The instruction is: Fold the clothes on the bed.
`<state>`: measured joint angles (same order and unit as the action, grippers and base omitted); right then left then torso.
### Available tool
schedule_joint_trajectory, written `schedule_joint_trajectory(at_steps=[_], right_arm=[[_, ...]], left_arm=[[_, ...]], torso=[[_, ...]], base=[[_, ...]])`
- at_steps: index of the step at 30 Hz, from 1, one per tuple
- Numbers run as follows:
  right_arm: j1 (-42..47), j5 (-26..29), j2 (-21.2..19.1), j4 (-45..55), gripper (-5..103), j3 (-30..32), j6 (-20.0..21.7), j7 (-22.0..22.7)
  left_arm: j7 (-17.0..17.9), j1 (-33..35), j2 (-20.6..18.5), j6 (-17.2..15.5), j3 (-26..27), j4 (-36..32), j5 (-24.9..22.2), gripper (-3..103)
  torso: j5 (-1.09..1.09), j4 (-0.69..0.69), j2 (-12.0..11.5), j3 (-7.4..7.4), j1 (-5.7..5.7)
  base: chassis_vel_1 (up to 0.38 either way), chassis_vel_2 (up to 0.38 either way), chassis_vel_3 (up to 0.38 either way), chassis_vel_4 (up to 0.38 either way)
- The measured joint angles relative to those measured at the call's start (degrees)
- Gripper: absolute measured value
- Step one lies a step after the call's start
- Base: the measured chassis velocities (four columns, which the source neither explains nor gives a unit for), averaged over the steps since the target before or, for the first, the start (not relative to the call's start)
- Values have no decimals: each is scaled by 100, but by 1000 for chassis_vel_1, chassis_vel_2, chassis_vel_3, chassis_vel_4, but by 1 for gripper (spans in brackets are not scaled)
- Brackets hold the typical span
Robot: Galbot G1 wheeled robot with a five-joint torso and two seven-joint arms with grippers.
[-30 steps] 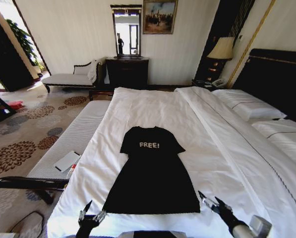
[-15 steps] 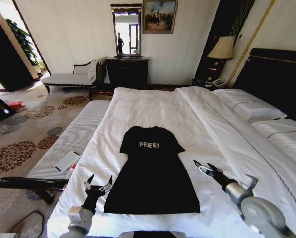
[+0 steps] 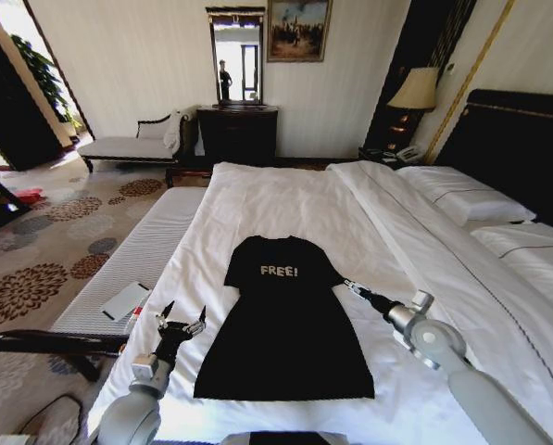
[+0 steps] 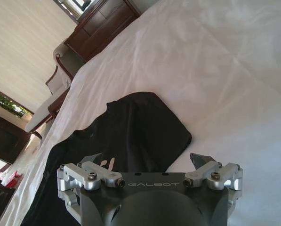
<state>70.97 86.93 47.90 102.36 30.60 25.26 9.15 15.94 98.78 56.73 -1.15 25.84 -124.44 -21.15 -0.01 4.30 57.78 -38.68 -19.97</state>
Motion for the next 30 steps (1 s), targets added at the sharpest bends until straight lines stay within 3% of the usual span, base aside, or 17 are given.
schedule_joint_trajectory(at_steps=[12,26,30], right_arm=[[-843,237,57,-842,100,-423,262,-30],[-1279,-88,217,-1467,102,-813,293,-120],[-1388,-91,253,-1596,95,-892,300,-125]], left_arm=[[5,76,66,5,-54,23,18,100],[8,236,149,40,-7,-3,84,100],[10,285,171,45,1,-12,97,100]], torso=[[1,0,1,1,1],[1,1,1,1,1],[0,1,1,1,1]], base=[[0,0,0,0],[0,0,0,0],[0,0,0,0]])
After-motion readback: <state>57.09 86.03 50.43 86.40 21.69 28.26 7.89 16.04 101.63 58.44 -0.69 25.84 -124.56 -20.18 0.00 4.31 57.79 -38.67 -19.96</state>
